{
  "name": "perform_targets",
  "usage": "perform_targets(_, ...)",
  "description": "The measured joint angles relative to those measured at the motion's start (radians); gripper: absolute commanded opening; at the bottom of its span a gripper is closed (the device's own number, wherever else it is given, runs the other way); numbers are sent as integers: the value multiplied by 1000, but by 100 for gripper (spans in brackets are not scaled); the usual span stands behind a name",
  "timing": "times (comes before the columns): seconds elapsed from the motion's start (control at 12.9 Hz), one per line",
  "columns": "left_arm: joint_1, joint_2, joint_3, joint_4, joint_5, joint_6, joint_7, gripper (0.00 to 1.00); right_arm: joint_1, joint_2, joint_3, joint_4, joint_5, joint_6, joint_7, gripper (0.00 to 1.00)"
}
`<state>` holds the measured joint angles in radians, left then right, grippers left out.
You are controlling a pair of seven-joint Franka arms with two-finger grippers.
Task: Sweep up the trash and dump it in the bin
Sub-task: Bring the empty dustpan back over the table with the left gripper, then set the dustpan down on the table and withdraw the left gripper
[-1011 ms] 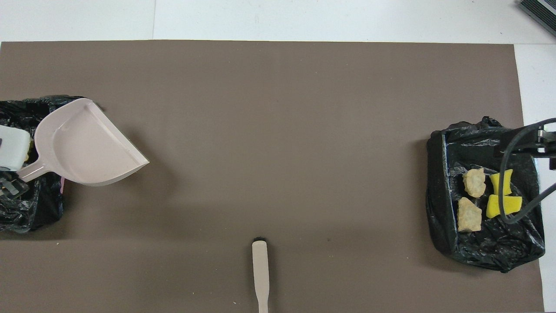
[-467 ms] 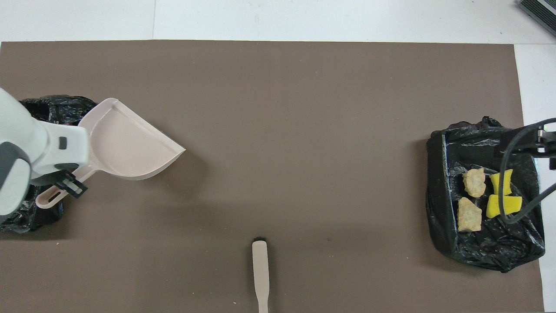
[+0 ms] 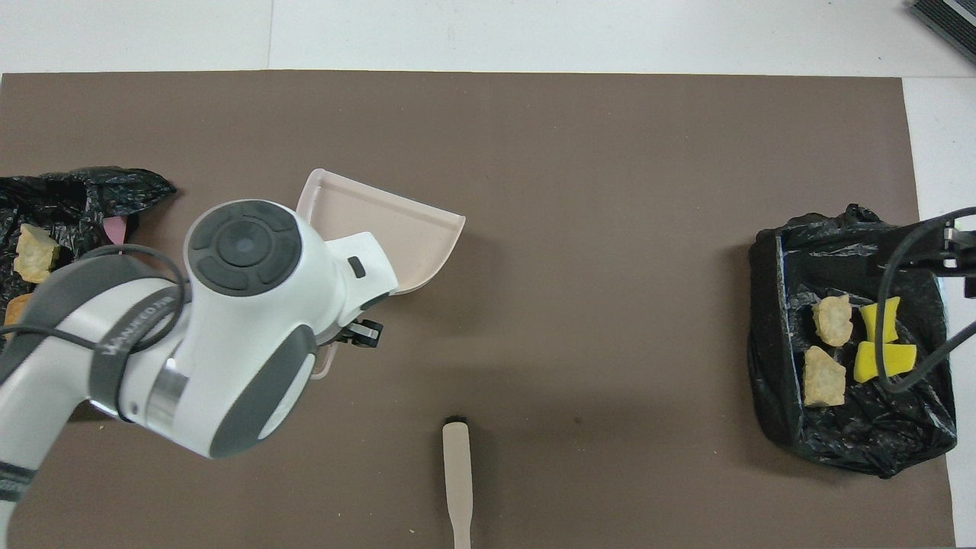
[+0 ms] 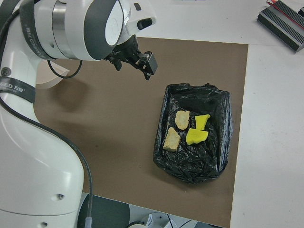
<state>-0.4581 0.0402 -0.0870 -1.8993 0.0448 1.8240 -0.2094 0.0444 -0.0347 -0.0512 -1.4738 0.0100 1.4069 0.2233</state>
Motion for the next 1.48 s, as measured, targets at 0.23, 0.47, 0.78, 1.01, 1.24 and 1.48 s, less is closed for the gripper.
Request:
perform_targets(0.23,-62,94,0,-5,-59,142,-138,0,0,0,0,0,0,0,0,100)
perform_targets(0.47,-105,179,0,-6,-122,281,-237,0,0,0,0,0,0,0,0,100)
perform_targets(0.78,-112,195,7,-3,-170,313,-254,100,0,0,0,0,0,0,0,100)
perform_targets(1.01,-109,189,18,3,-170,307,-254,100,0,0,0,0,0,0,0,100)
perform_targets(1.24,-38,165,32,24,-170,258,-258,100,0,0,0,0,0,0,0,100)
perform_targets(1.48,103,129,37,43,-170,246,-251,100,0,0,0,0,0,0,0,100)
